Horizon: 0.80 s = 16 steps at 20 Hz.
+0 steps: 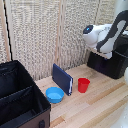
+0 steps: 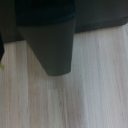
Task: Please move the gripper into proximity with the fryer handle. Once close enough, gingerly grasp the handle and gently tug the fryer basket open in your direction.
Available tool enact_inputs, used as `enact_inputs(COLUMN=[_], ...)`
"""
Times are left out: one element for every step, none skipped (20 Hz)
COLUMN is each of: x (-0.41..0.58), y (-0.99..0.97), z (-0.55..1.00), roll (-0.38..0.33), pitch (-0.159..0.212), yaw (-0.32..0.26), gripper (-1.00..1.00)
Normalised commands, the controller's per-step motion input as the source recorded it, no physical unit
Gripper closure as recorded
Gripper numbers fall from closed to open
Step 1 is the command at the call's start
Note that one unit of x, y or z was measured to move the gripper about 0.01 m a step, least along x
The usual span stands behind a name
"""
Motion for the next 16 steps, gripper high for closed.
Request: enact_inputs(x=[0.371, 0.403, 0.403, 0.406, 0.411, 0.326, 0.274, 0.243, 0.149, 0.120, 0.083, 0.029, 0.120, 0.049, 0.006, 0.000], y=[-0.25, -0.26, -0.28, -0.30, -0.28, -0.35, -0.41, -0.41, -0.45, -0.45, -0.43, -0.38, -0.17, -0.14, -0.03, 0.00], z=[-0.25, -0.22, -0.18, -0.18, -0.14, -0.08, -0.07, -0.05, 0.00, 0.00, 0.00, 0.04, 0.05, 0.04, 0.00, 0.00], roll=[0.000, 0.000, 0.000, 0.000, 0.000, 0.000, 0.000, 0.000, 0.000, 0.000, 0.000, 0.010, 0.030, 0.013, 0.000, 0.000], pitch=[0.000, 0.000, 0.000, 0.000, 0.000, 0.000, 0.000, 0.000, 0.000, 0.035, 0.062, 0.109, 0.141, 0.112, 0.079, 0.027], yaw=[0.130, 0.135, 0.140, 0.153, 0.165, 0.180, 0.187, 0.184, 0.201, 0.209, 0.198, 0.173, 0.064, 0.021, 0.000, -0.070], gripper=[-1.00, -1.00, -1.00, -1.00, -1.00, -1.00, -1.00, -1.00, -1.00, -1.00, -1.00, 1.00, 1.00, 1.00, 1.00, 1.00])
